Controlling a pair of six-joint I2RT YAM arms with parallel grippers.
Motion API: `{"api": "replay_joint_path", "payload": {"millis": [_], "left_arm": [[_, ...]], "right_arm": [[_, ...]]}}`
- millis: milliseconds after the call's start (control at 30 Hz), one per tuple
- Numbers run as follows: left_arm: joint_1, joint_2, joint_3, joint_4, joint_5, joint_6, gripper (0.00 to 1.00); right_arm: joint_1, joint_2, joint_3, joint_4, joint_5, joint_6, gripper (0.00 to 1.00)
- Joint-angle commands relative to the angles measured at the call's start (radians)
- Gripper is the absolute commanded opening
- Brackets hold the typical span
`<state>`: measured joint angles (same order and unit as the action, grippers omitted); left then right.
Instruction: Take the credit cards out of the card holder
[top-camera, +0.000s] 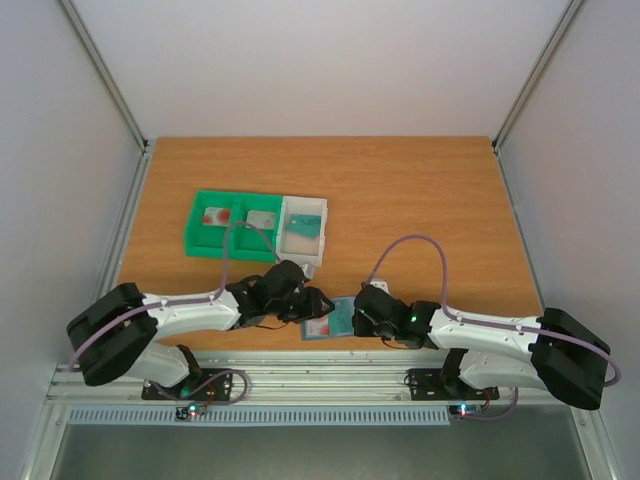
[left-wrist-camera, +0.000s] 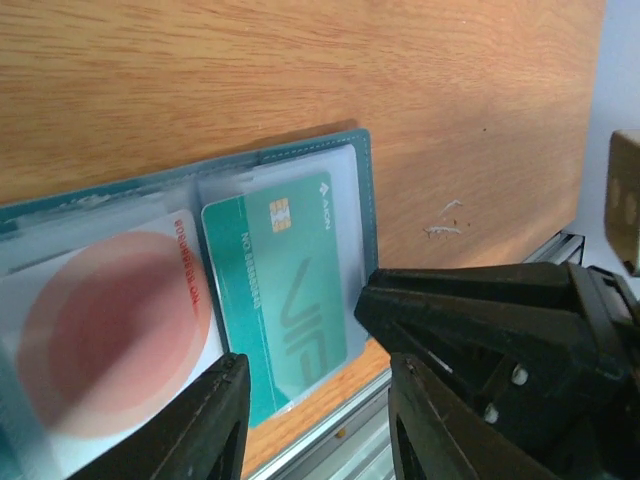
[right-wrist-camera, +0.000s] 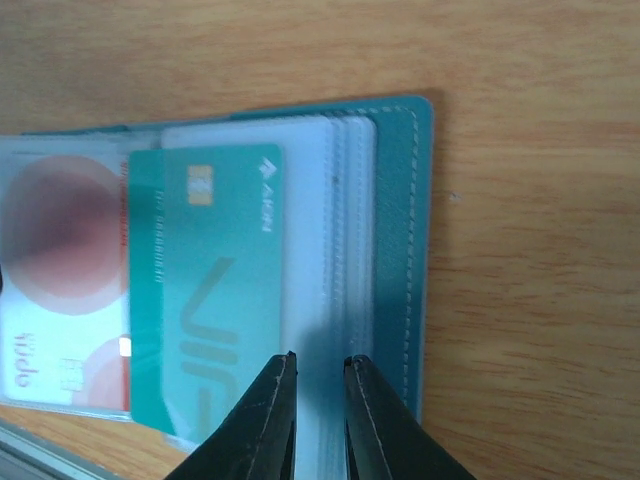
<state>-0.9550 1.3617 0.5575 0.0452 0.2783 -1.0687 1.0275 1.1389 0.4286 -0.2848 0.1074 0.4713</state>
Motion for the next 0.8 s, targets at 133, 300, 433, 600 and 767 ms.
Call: {"api": "replay_joint_path", "payload": {"millis": [133, 300, 433, 600, 767], "left_arm": [[0.001, 0.135, -0.017, 0.210, 0.006, -0.021, 0.39], [0.002, 0.161, -0.032, 0.212, -0.033, -0.035, 0.39], [0.002, 0.147, -0.044, 0.200, -0.045, -0.053, 0.42], [0.002, 0.068, -0.070, 0.138, -0.082, -0.060, 0.43], [0.002, 0.075, -0.089, 0.176, -0.069, -0.076, 0.43]], "right_arm": [[0.003, 0.080, -0.076, 0.102, -0.024, 0.059, 0.14], [0.004, 0.078, -0.085, 0.106, -0.022, 0.070, 0.13], [0.003, 0.091, -0.091, 0.119, -0.025, 0.075, 0.12], [0.003, 0.104, -0.087, 0.124, -0.030, 0.074, 0.11], [0.003, 0.091, -0.093, 0.124, -0.025, 0.081, 0.10]]}}
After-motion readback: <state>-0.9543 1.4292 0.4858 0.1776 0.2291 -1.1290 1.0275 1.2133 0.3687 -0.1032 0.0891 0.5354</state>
